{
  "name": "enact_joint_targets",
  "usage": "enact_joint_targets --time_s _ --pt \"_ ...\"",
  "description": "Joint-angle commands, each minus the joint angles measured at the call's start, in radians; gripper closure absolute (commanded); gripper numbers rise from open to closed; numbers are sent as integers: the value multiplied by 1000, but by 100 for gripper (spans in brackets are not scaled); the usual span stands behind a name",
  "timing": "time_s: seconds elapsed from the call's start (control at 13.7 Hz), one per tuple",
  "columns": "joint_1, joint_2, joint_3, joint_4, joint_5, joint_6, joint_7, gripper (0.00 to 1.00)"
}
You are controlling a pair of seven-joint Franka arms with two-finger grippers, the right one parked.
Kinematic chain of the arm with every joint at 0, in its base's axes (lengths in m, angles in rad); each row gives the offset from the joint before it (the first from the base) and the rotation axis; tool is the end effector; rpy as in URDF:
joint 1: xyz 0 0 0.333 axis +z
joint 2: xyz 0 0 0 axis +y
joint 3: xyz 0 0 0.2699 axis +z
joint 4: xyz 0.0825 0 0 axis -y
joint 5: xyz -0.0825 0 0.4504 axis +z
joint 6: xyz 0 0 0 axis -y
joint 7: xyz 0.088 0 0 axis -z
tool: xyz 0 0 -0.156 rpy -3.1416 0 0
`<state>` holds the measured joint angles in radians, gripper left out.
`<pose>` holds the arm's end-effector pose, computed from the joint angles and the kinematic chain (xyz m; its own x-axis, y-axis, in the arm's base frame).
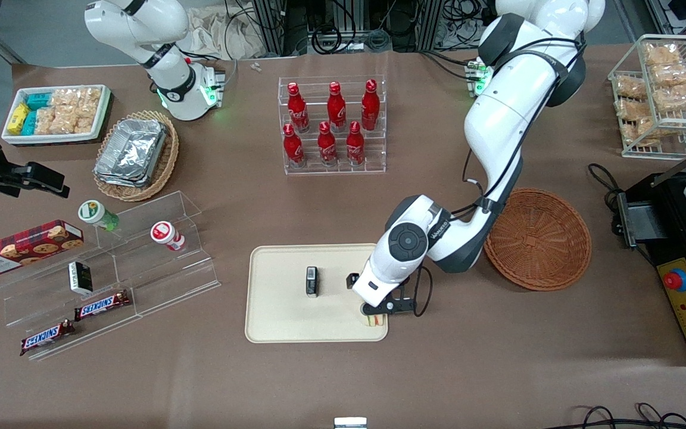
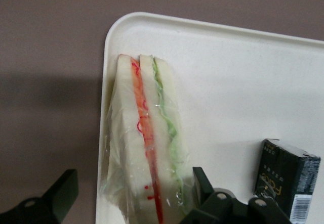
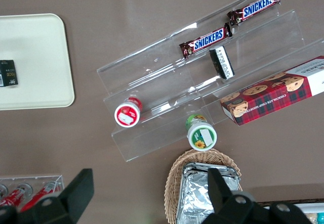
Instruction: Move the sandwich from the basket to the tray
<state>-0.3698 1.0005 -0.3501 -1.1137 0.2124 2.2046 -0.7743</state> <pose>0.6591 -0.4711 0.1286 0.9931 0.1147 0.0247 0.1087 -0.9789 0.1732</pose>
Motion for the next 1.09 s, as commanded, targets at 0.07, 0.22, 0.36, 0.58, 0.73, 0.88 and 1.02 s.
enact_joint_targets --time_s 0.07,0.22,0.36,0.58,0.73,0.88,1.02 --pt "-6 -42 11 31 18 -67 -28 1" --pt "41 -124 11 28 12 -225 -26 1" --pt "104 -218 10 28 8 -388 -8 1" --pt "190 -331 8 -3 2 -499 82 1" --pt "261 -426 -12 -85 -43 -508 188 1" --pt "299 -550 20 -225 -71 -496 321 1" --pt "296 -678 106 -383 -88 -444 461 1"
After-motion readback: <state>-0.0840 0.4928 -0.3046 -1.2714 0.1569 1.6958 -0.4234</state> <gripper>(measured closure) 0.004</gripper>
